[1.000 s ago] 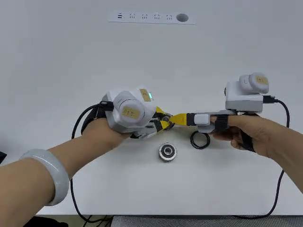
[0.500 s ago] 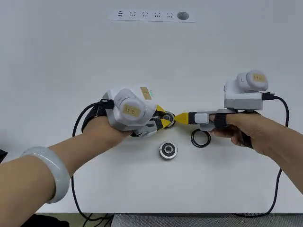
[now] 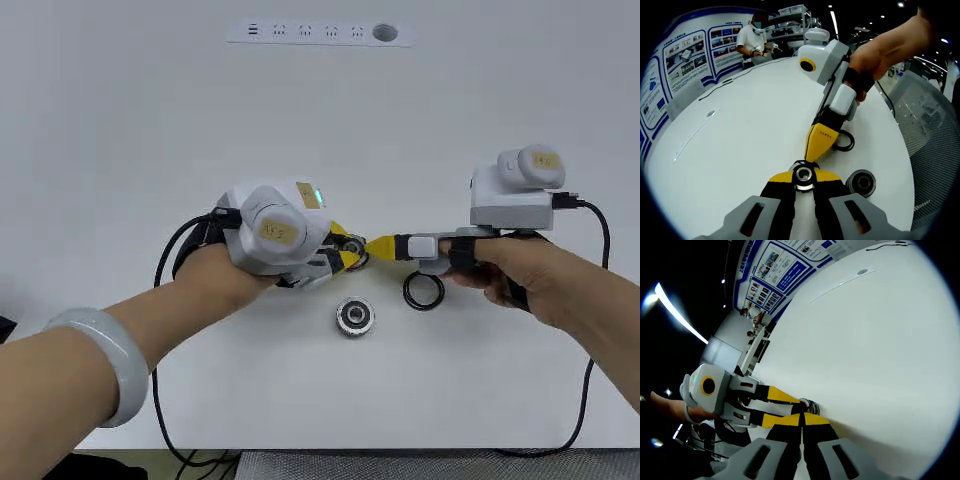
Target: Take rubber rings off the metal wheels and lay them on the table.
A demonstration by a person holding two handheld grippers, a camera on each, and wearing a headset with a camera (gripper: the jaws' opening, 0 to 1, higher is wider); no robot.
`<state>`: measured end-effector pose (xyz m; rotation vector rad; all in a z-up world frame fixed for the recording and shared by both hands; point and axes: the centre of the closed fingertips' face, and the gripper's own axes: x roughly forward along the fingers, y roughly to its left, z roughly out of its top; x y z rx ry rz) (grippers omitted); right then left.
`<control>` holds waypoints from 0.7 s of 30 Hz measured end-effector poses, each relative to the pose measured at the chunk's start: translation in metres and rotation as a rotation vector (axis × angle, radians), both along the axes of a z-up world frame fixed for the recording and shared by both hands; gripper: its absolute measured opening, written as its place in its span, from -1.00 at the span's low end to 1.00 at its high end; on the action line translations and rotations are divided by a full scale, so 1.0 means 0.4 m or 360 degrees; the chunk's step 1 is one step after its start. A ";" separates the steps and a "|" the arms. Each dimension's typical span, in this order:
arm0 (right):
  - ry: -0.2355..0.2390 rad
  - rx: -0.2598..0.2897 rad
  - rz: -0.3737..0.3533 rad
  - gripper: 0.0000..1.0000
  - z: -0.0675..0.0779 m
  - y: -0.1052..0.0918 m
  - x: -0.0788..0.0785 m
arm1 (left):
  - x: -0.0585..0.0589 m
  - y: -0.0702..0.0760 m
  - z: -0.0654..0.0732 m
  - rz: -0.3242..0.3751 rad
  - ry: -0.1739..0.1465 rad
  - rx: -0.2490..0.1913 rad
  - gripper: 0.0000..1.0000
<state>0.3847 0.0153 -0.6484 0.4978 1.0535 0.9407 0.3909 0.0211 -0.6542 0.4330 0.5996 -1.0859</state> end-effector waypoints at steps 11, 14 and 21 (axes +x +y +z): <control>0.0006 0.0012 -0.0003 -0.97 0.008 0.005 -0.002 | 0.000 0.000 0.001 -0.0003 -0.0001 0.0000 -0.74; 0.0005 0.0029 0.0002 -0.97 0.013 0.012 -0.003 | 0.000 0.000 0.000 -0.0004 -0.0001 0.0000 -0.74; -0.0004 0.0102 0.0011 -0.97 0.044 0.024 -0.007 | 0.000 0.000 0.000 -0.0009 -0.0003 0.0003 -0.74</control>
